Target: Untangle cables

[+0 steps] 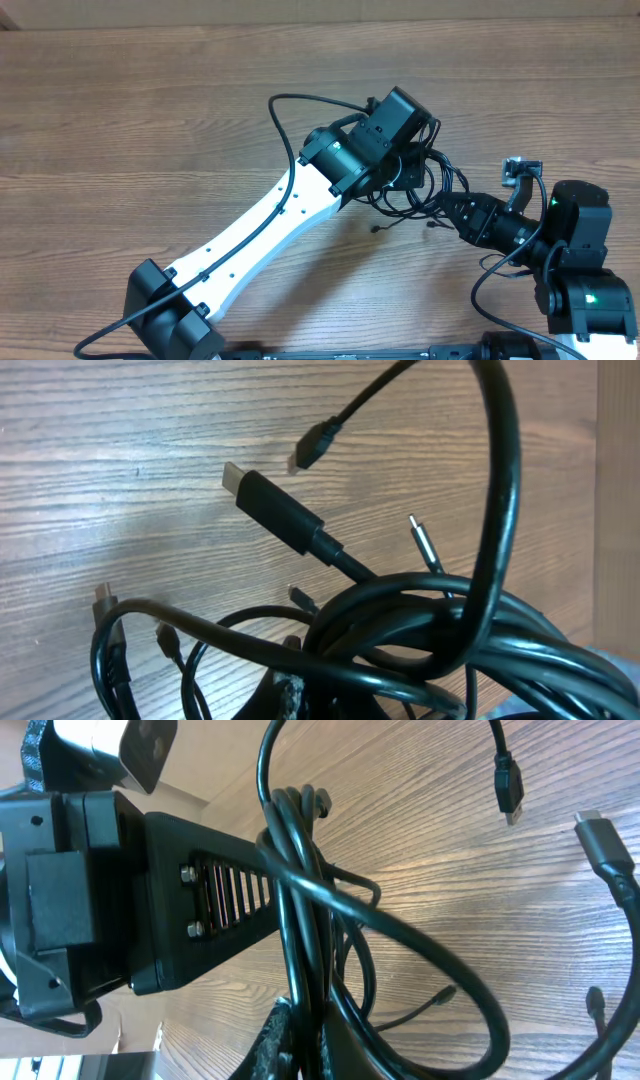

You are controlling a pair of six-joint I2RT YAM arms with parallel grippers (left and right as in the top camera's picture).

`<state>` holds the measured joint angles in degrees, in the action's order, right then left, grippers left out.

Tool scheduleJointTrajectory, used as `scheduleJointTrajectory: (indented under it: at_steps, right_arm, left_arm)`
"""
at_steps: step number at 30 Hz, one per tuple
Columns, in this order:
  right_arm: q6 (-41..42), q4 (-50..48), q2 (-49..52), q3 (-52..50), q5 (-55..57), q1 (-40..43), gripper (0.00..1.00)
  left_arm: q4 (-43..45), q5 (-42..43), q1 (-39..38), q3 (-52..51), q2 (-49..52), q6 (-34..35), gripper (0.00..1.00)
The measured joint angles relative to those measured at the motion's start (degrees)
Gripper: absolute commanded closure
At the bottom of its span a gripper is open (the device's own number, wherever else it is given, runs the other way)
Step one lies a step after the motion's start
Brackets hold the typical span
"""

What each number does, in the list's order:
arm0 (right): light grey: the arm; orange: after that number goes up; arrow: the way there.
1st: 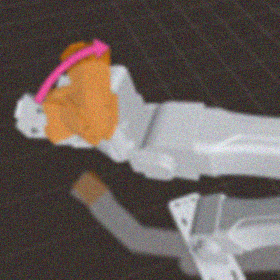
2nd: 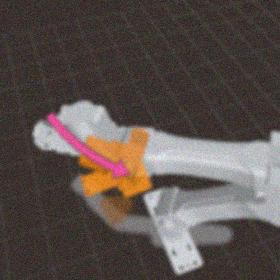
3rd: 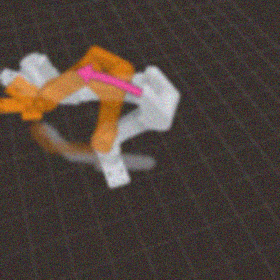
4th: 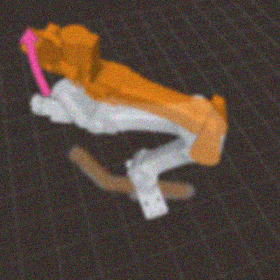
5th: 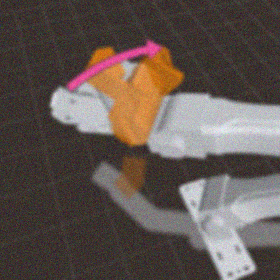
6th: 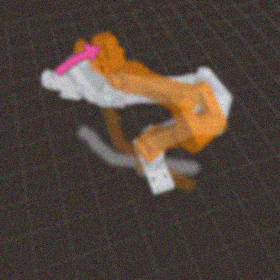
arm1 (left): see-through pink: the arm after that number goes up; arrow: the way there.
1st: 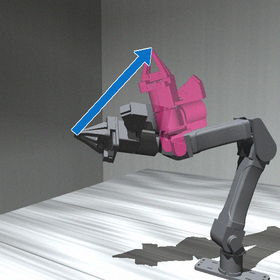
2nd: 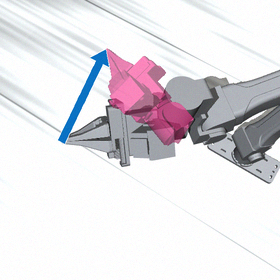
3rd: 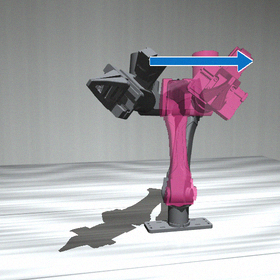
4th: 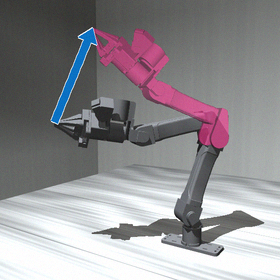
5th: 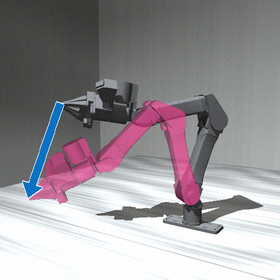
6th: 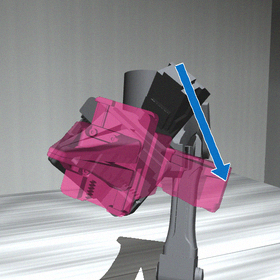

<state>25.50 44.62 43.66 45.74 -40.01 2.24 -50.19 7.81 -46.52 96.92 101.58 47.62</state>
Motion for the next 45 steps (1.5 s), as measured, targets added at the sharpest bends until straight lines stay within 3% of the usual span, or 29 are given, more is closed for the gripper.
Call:
scheduleJointTrajectory:
  at_steps: [15,23,28,29,30,31,32,33,35,38,45]
  right_arm:
    - [-0.02,0.42,0.00,0.00,-0.11,0.00,0.96]
    - [-0.04,1.81,0.00,0.00,-0.31,0.00,0.96]
    - [-0.04,1.86,0.00,0.00,-0.31,0.00,0.96]
    - [0.00,1.86,0.00,0.00,-0.26,0.00,0.93]
    - [0.02,1.84,0.00,0.00,-0.15,0.00,0.82]
    - [-0.04,1.86,0.00,0.02,0.00,0.00,0.71]
    - [0.24,1.90,0.00,0.00,0.15,0.00,0.48]
    - [0.15,1.90,0.00,0.00,0.66,-0.02,0.34]
    - [0.07,1.92,0.00,0.02,2.32,-0.02,0.19]
    - [-0.07,1.40,0.00,0.00,4.70,-0.02,0.13]
    - [-0.07,-1.33,0.00,0.00,7.82,-0.02,0.13]
  left_arm:
    - [-1.01,-2.56,0.04,0.00,0.00,7.48,0.96]
    - [-0.68,-3.13,1.53,0.00,0.00,18.32,0.96]
    - [-0.09,-2.91,1.62,0.00,0.00,21.55,0.96]
    - [-0.09,-2.89,1.62,0.00,0.00,21.73,0.96]
    - [-0.07,-2.89,1.62,0.00,0.00,21.73,0.96]
    - [0.02,-2.89,1.62,0.00,0.00,21.46,0.96]
    - [0.02,-2.91,1.62,0.00,0.00,21.03,0.96]
    - [0.02,-2.91,1.62,0.00,0.00,20.11,0.96]
    - [-0.17,-2.89,1.62,0.00,0.00,17.70,0.96]
    - [-1.51,-2.89,1.62,0.00,0.00,14.45,0.96]
    - [-3.26,-2.91,1.60,0.00,0.00,11.26,0.96]
